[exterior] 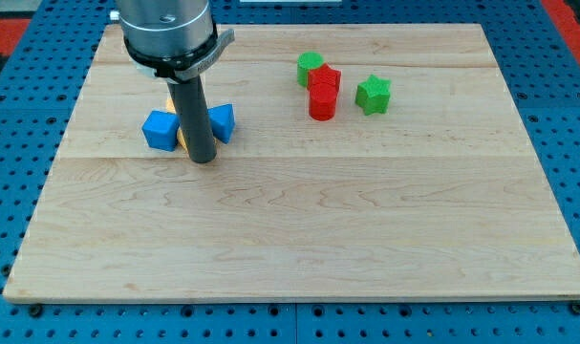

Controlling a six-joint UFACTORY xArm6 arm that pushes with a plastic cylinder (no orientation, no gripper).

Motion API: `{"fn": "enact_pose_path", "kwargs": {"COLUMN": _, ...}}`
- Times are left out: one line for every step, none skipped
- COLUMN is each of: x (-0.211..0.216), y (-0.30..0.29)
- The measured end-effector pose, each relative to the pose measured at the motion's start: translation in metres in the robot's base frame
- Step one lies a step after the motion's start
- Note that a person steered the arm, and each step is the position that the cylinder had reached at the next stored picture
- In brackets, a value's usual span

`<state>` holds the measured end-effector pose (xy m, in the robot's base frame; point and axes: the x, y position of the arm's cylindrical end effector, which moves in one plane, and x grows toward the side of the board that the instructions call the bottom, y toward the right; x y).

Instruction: Push a group of blocks to the top left side of the board

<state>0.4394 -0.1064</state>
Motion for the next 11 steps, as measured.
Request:
{"fn": "enact_pose_path", "kwargs": {"x": -0.009, "y": -0.016}}
{"fn": "enact_pose_path", "kwargs": {"x": -0.034, "y": -0.019}}
{"fn": "enact_pose_path", "kwargs": {"x": -0.054, "y": -0.021}}
{"fn": "enact_pose_path", "kwargs": {"x": -0.054, "y": -0.027}}
{"fn": "enact_pose_path", "kwargs": {"x": -0.029, "y": -0.031}}
{"fn": "enact_pose_path", "kwargs": {"x": -0.004, "y": -0.002}}
{"fn": "enact_pose_path", "kwargs": {"x": -0.015, "y": 0.029}}
{"fn": "enact_pose_path", "kwargs": {"x": -0.063, "y": 0.028}}
{"fn": "enact_pose_path", "kwargs": {"x": -0.051, "y": 0.032}}
{"fn": "enact_pose_path", "kwargs": {"x": -0.003, "y": -0.008}}
{"fn": "enact_pose_path", "kwargs": {"x": 0.008, "y": -0.065}}
